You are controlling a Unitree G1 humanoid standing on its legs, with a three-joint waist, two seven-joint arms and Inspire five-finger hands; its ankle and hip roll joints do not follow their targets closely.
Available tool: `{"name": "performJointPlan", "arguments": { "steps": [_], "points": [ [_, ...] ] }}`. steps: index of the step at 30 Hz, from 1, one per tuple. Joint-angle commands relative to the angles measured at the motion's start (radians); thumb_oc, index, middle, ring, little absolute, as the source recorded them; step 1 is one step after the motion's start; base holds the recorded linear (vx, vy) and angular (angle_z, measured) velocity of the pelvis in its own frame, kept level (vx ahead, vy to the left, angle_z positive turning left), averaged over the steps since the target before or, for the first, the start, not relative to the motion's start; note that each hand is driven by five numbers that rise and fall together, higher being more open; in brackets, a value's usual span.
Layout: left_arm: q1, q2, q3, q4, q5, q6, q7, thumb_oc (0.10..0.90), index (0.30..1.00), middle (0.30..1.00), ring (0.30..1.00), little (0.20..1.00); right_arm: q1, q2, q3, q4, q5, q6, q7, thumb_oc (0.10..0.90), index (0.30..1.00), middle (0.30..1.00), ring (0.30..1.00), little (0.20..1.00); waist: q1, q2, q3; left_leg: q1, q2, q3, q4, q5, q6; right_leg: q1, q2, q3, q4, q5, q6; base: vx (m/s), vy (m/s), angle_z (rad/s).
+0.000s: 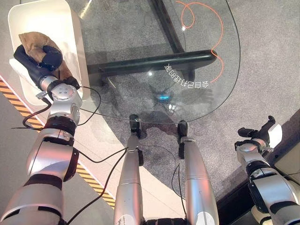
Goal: Wipe the table with a cloth and put it in the basket.
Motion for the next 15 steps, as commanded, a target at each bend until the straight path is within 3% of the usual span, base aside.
{"name": "performJointPlan", "arguments": {
  "steps": [1, 5, 6, 7, 8, 9, 15],
  "points": [
    [-0.114, 0.149, 0.018, 0.050, 0.054, -0.045, 0.019, 0.100, 0.300, 0.300, 0.300, 0.200, 0.013, -0.077, 0.015, 0.036, 0.011, -0.002, -0.025, 0.800, 0.900, 0.900, 0.900, 0.900, 0.012, -0.023, -0.026, 0.031, -0.086, 0.093, 0.133, -0.194, 0.100, 0.047, 0.084, -0.033, -0.212, 0.112, -0.012, 0.00, 0.000, 0.00],
    [-0.108, 0.144, 0.016, 0.046, 0.052, -0.025, 0.016, 0.100, 0.300, 0.300, 0.300, 0.200, 0.009, -0.075, 0.017, 0.032, 0.004, 0.000, -0.023, 0.800, 0.900, 0.900, 0.900, 0.900, 0.011, -0.026, -0.026, 0.027, -0.087, 0.091, 0.132, -0.196, 0.100, 0.043, 0.087, -0.031, -0.217, 0.115, -0.012, 0.00, 0.000, 0.00],
    [-0.108, 0.144, 0.015, 0.051, 0.053, -0.023, 0.025, 0.325, 0.493, 0.493, 0.493, 0.425, 0.012, -0.074, 0.017, 0.031, 0.003, -0.003, -0.023, 0.800, 0.900, 0.900, 0.900, 0.900, 0.010, -0.027, -0.026, 0.024, -0.086, 0.090, 0.133, -0.196, 0.101, 0.041, 0.087, -0.029, -0.215, 0.115, -0.011, 0.00, 0.000, 0.00],
    [-0.109, 0.144, 0.015, 0.051, 0.053, -0.022, 0.026, 0.377, 0.538, 0.538, 0.538, 0.477, 0.013, -0.074, 0.016, 0.031, 0.003, -0.003, -0.023, 0.800, 0.900, 0.900, 0.900, 0.900, 0.010, -0.027, -0.026, 0.023, -0.086, 0.090, 0.133, -0.196, 0.101, 0.040, 0.087, -0.029, -0.215, 0.115, -0.011, 0.00, 0.000, 0.00],
    [-0.110, 0.143, 0.013, 0.050, 0.051, -0.020, 0.031, 0.633, 0.756, 0.756, 0.756, 0.733, 0.016, -0.073, 0.020, 0.028, 0.005, -0.003, -0.025, 0.800, 0.900, 0.900, 0.900, 0.900, 0.009, -0.029, -0.026, 0.022, -0.087, 0.090, 0.134, -0.195, 0.101, 0.039, 0.088, -0.028, -0.214, 0.116, -0.011, 0.00, 0.000, 0.00],
    [-0.112, 0.144, 0.012, 0.052, 0.053, -0.019, 0.033, 0.800, 0.900, 0.900, 0.900, 0.900, 0.016, -0.073, 0.020, 0.027, 0.005, -0.003, -0.024, 0.800, 0.900, 0.900, 0.900, 0.900, 0.009, -0.030, -0.026, 0.022, -0.086, 0.091, 0.132, -0.194, 0.101, 0.040, 0.088, -0.028, -0.216, 0.117, -0.011, 0.00, 0.000, 0.00],
    [-0.134, 0.147, -0.005, 0.063, 0.048, -0.011, 0.039, 0.800, 0.900, 0.900, 0.900, 0.900, 0.013, -0.070, 0.024, 0.024, 0.007, -0.016, -0.022, 0.800, 0.900, 0.900, 0.900, 0.900, 0.007, -0.033, -0.026, 0.018, -0.087, 0.087, 0.126, -0.189, 0.099, 0.035, 0.091, -0.027, -0.221, 0.121, -0.009, 0.00, 0.000, 0.00]
  ]
}}
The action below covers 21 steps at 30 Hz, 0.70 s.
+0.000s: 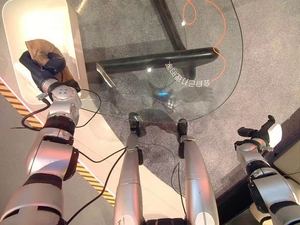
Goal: Wipe the table with a cloth and put it in the basket.
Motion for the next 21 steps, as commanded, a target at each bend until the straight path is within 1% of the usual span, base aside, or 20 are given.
{"name": "performJointPlan", "arguments": {
  "steps": [1, 11, 21],
  "points": [
    [-0.127, 0.147, -0.004, 0.045, 0.051, -0.054, 0.057, 0.800, 0.900, 0.900, 0.900, 0.900, 0.012, -0.068, 0.010, 0.024, 0.008, -0.012, -0.022, 0.800, 0.900, 0.900, 0.900, 0.900, 0.008, -0.031, -0.026, 0.036, -0.087, 0.087, 0.126, -0.190, 0.100, 0.045, 0.089, -0.028, -0.207, 0.116, -0.013, -0.01, -0.032, 0.00],
    [-0.124, 0.144, -0.003, 0.047, 0.063, -0.063, 0.058, 0.800, 0.900, 0.900, 0.900, 0.900, 0.007, -0.063, 0.016, 0.027, 0.008, -0.012, -0.029, 0.800, 0.900, 0.900, 0.900, 0.900, 0.009, -0.027, -0.026, 0.038, -0.087, 0.086, 0.121, -0.186, 0.096, 0.046, 0.088, -0.030, -0.211, 0.118, -0.013, 0.00, 0.000, 0.00],
    [-0.130, 0.145, -0.006, 0.039, 0.053, -0.058, 0.055, 0.800, 0.900, 0.900, 0.900, 0.900, 0.010, -0.062, 0.013, 0.027, 0.009, -0.020, -0.026, 0.800, 0.900, 0.900, 0.900, 0.900, 0.010, -0.029, -0.026, 0.054, -0.084, 0.087, 0.103, -0.178, 0.093, 0.063, 0.090, -0.031, -0.225, 0.122, -0.010, 0.00, 0.000, 0.00]
  ]
}}
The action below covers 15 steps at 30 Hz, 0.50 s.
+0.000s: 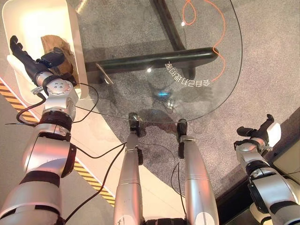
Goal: Wipe the table with a cloth and put it in the basket.
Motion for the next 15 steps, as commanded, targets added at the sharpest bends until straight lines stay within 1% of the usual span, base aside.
{"name": "performJointPlan", "arguments": {
  "steps": [1, 3, 6, 7, 8, 10, 11, 12, 13, 15],
  "points": [
    [-0.095, 0.126, -0.005, 0.038, 0.048, -0.062, 0.054, 0.800, 0.900, 0.900, 0.900, 0.900, 0.010, -0.061, 0.003, 0.029, 0.010, -0.013, -0.023, 0.800, 0.900, 0.900, 0.900, 0.900, 0.010, -0.028, -0.026, 0.059, -0.084, 0.088, 0.096, -0.176, 0.093, 0.066, 0.089, -0.030, -0.227, 0.121, -0.010, -0.03, -0.042, 0.00],
    [-0.093, 0.129, -0.001, 0.035, 0.037, -0.083, 0.058, 0.800, 0.900, 0.900, 0.900, 0.900, 0.014, -0.058, 0.001, 0.029, 0.011, -0.015, -0.017, 0.800, 0.900, 0.900, 0.900, 0.900, 0.008, -0.029, -0.026, 0.069, -0.083, 0.086, 0.081, -0.163, 0.093, 0.072, 0.092, -0.025, -0.238, 0.134, -0.008, -0.05, -0.058, 0.00],
    [-0.080, 0.133, 0.012, 0.012, 0.040, -0.149, 0.065, 0.800, 0.900, 0.900, 0.900, 0.900, 0.025, -0.046, 0.002, 0.027, 0.015, -0.014, -0.009, 0.800, 0.900, 0.900, 0.900, 0.900, 0.009, -0.029, -0.026, 0.101, -0.081, 0.085, 0.056, -0.156, 0.090, 0.098, 0.096, -0.020, -0.255, 0.142, -0.004, -0.04, -0.055, 0.00],
    [-0.075, 0.136, 0.017, -0.003, 0.043, -0.188, 0.065, 0.800, 0.900, 0.900, 0.900, 0.900, 0.031, -0.039, 0.002, 0.025, 0.019, -0.015, 0.003, 0.800, 0.900, 0.900, 0.900, 0.900, 0.009, -0.029, -0.026, 0.116, -0.079, 0.085, 0.045, -0.152, 0.087, 0.112, 0.096, -0.018, -0.264, 0.146, -0.001, -0.02, -0.067, 0.01],
    [-0.067, 0.137, 0.020, -0.018, 0.047, -0.212, 0.069, 0.800, 0.900, 0.900, 0.900, 0.900, 0.043, -0.033, 0.003, 0.024, 0.031, -0.026, 0.030, 0.800, 0.900, 0.900, 0.900, 0.900, 0.011, -0.029, -0.026, 0.137, -0.078, 0.085, 0.034, -0.156, 0.084, 0.130, 0.096, -0.017, -0.268, 0.141, 0.002, -0.04, -0.072, 0.01],
    [-0.049, 0.140, 0.030, -0.063, 0.076, -0.229, 0.087, 0.800, 0.900, 0.900, 0.900, 0.900, 0.063, -0.020, 0.003, 0.012, 0.026, -0.050, 0.082, 0.800, 0.900, 0.900, 0.900, 0.900, 0.013, -0.029, -0.026, 0.170, -0.077, 0.085, 0.003, -0.141, 0.080, 0.163, 0.095, -0.015, -0.293, 0.155, 0.007, -0.05, -0.074, 0.01],
    [-0.034, 0.144, 0.037, -0.093, 0.092, -0.248, 0.093, 0.800, 0.900, 0.900, 0.900, 0.900, 0.073, -0.013, 0.007, 0.002, 0.019, -0.046, 0.100, 0.800, 0.900, 0.900, 0.900, 0.900, 0.017, -0.030, -0.026, 0.193, -0.076, 0.086, -0.014, -0.135, 0.076, 0.188, 0.093, -0.015, -0.307, 0.159, 0.010, -0.04, -0.091, -0.04],
    [-0.019, 0.148, 0.044, -0.114, 0.102, -0.255, 0.091, 0.800, 0.900, 0.900, 0.900, 0.900, 0.087, -0.006, 0.008, -0.005, 0.031, -0.042, 0.108, 0.800, 0.900, 0.900, 0.900, 0.900, 0.020, -0.031, -0.026, 0.222, -0.075, 0.087, -0.031, -0.136, 0.074, 0.217, 0.090, -0.018, -0.317, 0.154, 0.013, -0.07, -0.103, -0.05],
    [-0.010, 0.155, 0.053, -0.130, 0.106, -0.266, 0.078, 0.800, 0.900, 0.900, 0.900, 0.900, 0.099, -0.002, 0.006, -0.007, 0.046, -0.039, 0.115, 0.800, 0.900, 0.900, 0.900, 0.900, 0.024, -0.031, -0.026, 0.247, -0.074, 0.087, -0.053, -0.123, 0.070, 0.243, 0.087, -0.021, -0.334, 0.163, 0.016, -0.05, -0.091, -0.05],
    [0.008, 0.168, 0.066, -0.147, 0.102, -0.280, 0.062, 0.800, 0.900, 0.900, 0.900, 0.900, 0.127, 0.002, -0.006, 0.000, 0.052, -0.043, 0.128, 0.800, 0.900, 0.900, 0.900, 0.900, 0.029, -0.031, -0.026, 0.308, -0.071, 0.084, -0.089, -0.115, 0.065, 0.306, 0.082, -0.024, -0.359, 0.161, 0.021, -0.05, -0.086, -0.05]
  ]
}}
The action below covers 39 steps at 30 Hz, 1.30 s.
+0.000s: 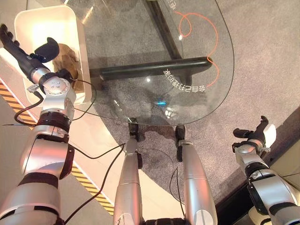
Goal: Wipe the table with a cloth and put it in the basket.
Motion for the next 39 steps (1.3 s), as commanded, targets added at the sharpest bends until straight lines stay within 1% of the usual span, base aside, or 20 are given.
{"name": "performJointPlan", "arguments": {
  "steps": [1, 7, 11, 13, 15, 17, 18, 19, 20, 21, 22, 24, 25, 28, 29, 30, 32, 35, 37, 39],
  "points": [
    [-0.046, 0.136, 0.063, -0.028, 0.056, -0.141, 0.028, 0.800, 0.900, 0.900, 0.900, 0.900, 0.092, -0.028, -0.018, 0.020, 0.052, -0.021, 0.009, 0.800, 0.900, 0.900, 0.900, 0.900, 0.026, -0.018, -0.036, 0.141, -0.094, 0.082, 0.008, -0.151, 0.067, 0.149, 0.061, -0.014, -0.289, 0.131, 0.021, 0.00, -0.100, -0.02],
    [0.104, 0.158, 0.140, -0.082, -0.002, -0.182, -0.102, 0.800, 0.900, 0.900, 0.900, 0.900, 0.235, -0.023, -0.084, 0.052, 0.043, -0.050, 0.096, 0.800, 0.900, 0.900, 0.900, 0.900, 0.051, -0.013, -0.165, 0.321, -0.096, 0.075, -0.122, -0.140, 0.055, 0.343, 0.024, -0.020, -0.404, 0.132, 0.037, 0.05, -0.071, 0.02],
    [0.270, 0.124, 0.223, -0.118, -0.055, -0.184, -0.188, 0.800, 0.900, 0.900, 0.900, 0.900, 0.328, -0.016, -0.119, 0.047, 0.024, -0.056, 0.122, 0.800, 0.900, 0.900, 0.900, 0.900, 0.060, -0.007, -0.238, 0.424, -0.101, 0.074, -0.189, -0.141, 0.054, 0.459, 0.008, -0.024, -0.478, 0.137, 0.044, 0.10, -0.003, 0.04],
    [0.417, 0.059, 0.293, -0.121, -0.083, -0.166, -0.281, 0.800, 0.900, 0.900, 0.900, 0.900, 0.388, 0.002, -0.138, 0.035, -0.003, -0.038, 0.135, 0.800, 0.900, 0.900, 0.900, 0.900, 0.067, -0.008, -0.290, 0.490, -0.105, 0.067, -0.213, -0.150, 0.055, 0.542, 0.002, -0.033, -0.527, 0.142, 0.050, 0.15, -0.002, 0.09],
    [0.504, 0.007, 0.323, -0.114, -0.062, -0.119, -0.343, 0.800, 0.900, 0.900, 0.900, 0.900, 0.421, 0.021, -0.149, 0.032, -0.013, -0.019, 0.148, 0.800, 0.900, 0.900, 0.900, 0.900, 0.070, -0.011, -0.317, 0.518, -0.105, 0.063, -0.219, -0.156, 0.056, 0.581, -0.002, -0.040, -0.548, 0.148, 0.053, 0.12, -0.008, 0.16],
    [0.589, -0.043, 0.335, -0.091, -0.035, -0.105, -0.379, 0.800, 0.900, 0.900, 0.900, 0.900, 0.456, 0.037, -0.156, 0.037, -0.053, -0.005, 0.169, 0.800, 0.900, 0.900, 0.900, 0.900, 0.069, -0.014, -0.350, 0.549, -0.103, 0.063, -0.219, -0.164, 0.057, 0.623, -0.004, -0.044, -0.568, 0.153, 0.055, 0.13, 0.009, 0.17],
    [0.653, -0.090, 0.330, -0.069, 0.016, -0.064, -0.405, 0.800, 0.900, 0.900, 0.900, 0.900, 0.480, 0.048, -0.159, 0.044, -0.084, 0.011, 0.189, 0.800, 0.900, 0.900, 0.900, 0.900, 0.071, -0.017, -0.375, 0.570, -0.101, 0.063, -0.219, -0.170, 0.056, 0.651, -0.006, -0.047, -0.582, 0.158, 0.059, 0.13, 0.015, 0.20],
    [0.680, -0.107, 0.326, -0.058, 0.026, -0.063, -0.410, 0.800, 0.900, 0.900, 0.900, 0.900, 0.491, 0.052, -0.155, 0.046, -0.091, 0.022, 0.200, 0.800, 0.900, 0.900, 0.900, 0.900, 0.072, -0.017, -0.386, 0.581, -0.101, 0.064, -0.219, -0.173, 0.057, 0.667, -0.007, -0.050, -0.590, 0.160, 0.060, 0.18, 0.023, 0.18],
    [0.724, -0.139, 0.317, -0.020, 0.038, 0.023, -0.467, 0.800, 0.900, 0.900, 0.900, 0.900, 0.507, 0.063, -0.148, 0.057, -0.124, 0.042, 0.233, 0.800, 0.900, 0.900, 0.900, 0.900, 0.074, -0.018, -0.408, 0.600, -0.099, 0.065, -0.219, -0.179, 0.058, 0.690, -0.010, -0.054, -0.603, 0.163, 0.062, 0.17, 0.023, 0.09],
    [0.755, -0.160, 0.304, 0.029, 0.071, 0.076, -0.493, 0.800, 0.900, 0.900, 0.900, 0.900, 0.519, 0.070, -0.140, 0.067, -0.147, 0.060, 0.256, 0.800, 0.900, 0.900, 0.900, 0.900, 0.076, -0.020, -0.426, 0.617, -0.098, 0.066, -0.219, -0.184, 0.059, 0.707, -0.012, -0.057, -0.610, 0.164, 0.065, 0.18, 0.028, 0.01],
    [0.779, -0.174, 0.302, 0.078, 0.099, 0.066, -0.506, 0.800, 0.900, 0.900, 0.900, 0.900, 0.524, 0.073, -0.131, 0.076, -0.168, 0.077, 0.282, 0.800, 0.900, 0.900, 0.900, 0.900, 0.077, -0.020, -0.436, 0.630, -0.096, 0.070, -0.219, -0.189, 0.060, 0.721, -0.013, -0.059, -0.615, 0.165, 0.066, 0.16, 0.028, 0.01],
    [0.829, -0.191, 0.298, 0.195, 0.160, 0.158, -0.598, 0.800, 0.900, 0.900, 0.900, 0.900, 0.534, 0.078, -0.109, 0.101, -0.243, 0.120, 0.362, 0.800, 0.900, 0.900, 0.900, 0.900, 0.078, -0.021, -0.459, 0.659, -0.089, 0.083, -0.219, -0.199, 0.058, 0.751, -0.017, -0.067, -0.626, 0.165, 0.067, 0.12, 0.033, 0.00],
    [0.840, -0.198, 0.296, 0.219, 0.179, 0.151, -0.599, 0.800, 0.900, 0.900, 0.900, 0.900, 0.535, 0.079, -0.102, 0.106, -0.250, 0.130, 0.376, 0.800, 0.900, 0.900, 0.900, 0.900, 0.078, -0.021, -0.462, 0.666, -0.087, 0.085, -0.219, -0.201, 0.058, 0.758, -0.017, -0.068, -0.627, 0.164, 0.067, 0.10, 0.037, -0.06],
    [0.905, -0.235, 0.286, 0.324, 0.270, 0.246, -0.664, 0.800, 0.900, 0.900, 0.900, 0.900, 0.544, 0.095, -0.085, 0.133, -0.318, 0.170, 0.456, 0.800, 0.900, 0.900, 0.900, 0.900, 0.080, -0.021, -0.478, 0.699, -0.080, 0.094, -0.219, -0.215, 0.058, 0.793, -0.021, -0.074, -0.630, 0.154, 0.064, 0.08, 0.038, -0.05],
    [0.911, -0.240, 0.284, 0.331, 0.275, 0.255, -0.672, 0.800, 0.900, 0.900, 0.900, 0.900, 0.545, 0.097, -0.083, 0.136, -0.323, 0.174, 0.461, 0.800, 0.900, 0.900, 0.900, 0.900, 0.080, -0.021, -0.478, 0.703, -0.080, 0.095, -0.219, -0.216, 0.057, 0.796, -0.021, -0.075, -0.630, 0.153, 0.064, 0.04, 0.025, 0.00],
    [0.932, -0.257, 0.276, 0.357, 0.331, 0.305, -0.712, 0.800, 0.900, 0.900, 0.900, 0.900, 0.549, 0.106, -0.078, 0.146, -0.360, 0.182, 0.492, 0.800, 0.900, 0.900, 0.900, 0.900, 0.081, -0.021, -0.483, 0.711, -0.079, 0.098, -0.219, -0.220, 0.059, 0.806, -0.023, -0.081, -0.631, 0.150, 0.064, 0.00, 0.000, 0.00],
    [0.947, -0.271, 0.263, 0.368, 0.385, 0.319, -0.724, 0.800, 0.900, 0.900, 0.900, 0.900, 0.551, 0.113, -0.076, 0.153, -0.370, 0.187, 0.506, 0.800, 0.900, 0.900, 0.900, 0.900, 0.082, -0.022, -0.485, 0.715, -0.078, 0.099, -0.219, -0.222, 0.059, 0.812, -0.024, -0.084, -0.633, 0.149, 0.064, 0.00, 0.000, 0.00],
    [0.976, -0.321, 0.200, 0.378, 0.476, 0.335, -0.740, 0.800, 0.900, 0.900, 0.900, 0.900, 0.549, 0.130, -0.069, 0.152, -0.383, 0.226, 0.529, 0.800, 0.900, 0.900, 0.900, 0.900, 0.082, -0.024, -0.487, 0.729, -0.077, 0.104, -0.219, -0.228, 0.062, 0.829, -0.025, -0.091, -0.640, 0.149, 0.064, 0.00, 0.005, -0.01],
    [0.979, -0.330, 0.185, 0.379, 0.488, 0.331, -0.749, 0.800, 0.900, 0.900, 0.900, 0.900, 0.547, 0.132, -0.066, 0.153, -0.394, 0.238, 0.542, 0.800, 0.900, 0.900, 0.900, 0.900, 0.082, -0.025, -0.488, 0.731, -0.077, 0.106, -0.219, -0.229, 0.063, 0.831, -0.025, -0.092, -0.642, 0.150, 0.064, 0.00, 0.006, -0.02],
    [0.978, -0.359, 0.122, 0.365, 0.494, 0.340, -0.780, 0.800, 0.900, 0.900, 0.900, 0.900, 0.531, 0.140, -0.041, 0.171, -0.430, 0.280, 0.596, 0.800, 0.900, 0.900, 0.900, 0.900, 0.085, -0.025, -0.490, 0.740, -0.075, 0.107, -0.219, -0.233, 0.064, 0.837, -0.022, -0.091, -0.647, 0.152, 0.062, 0.00, 0.000, 0.00]
  ]
}}
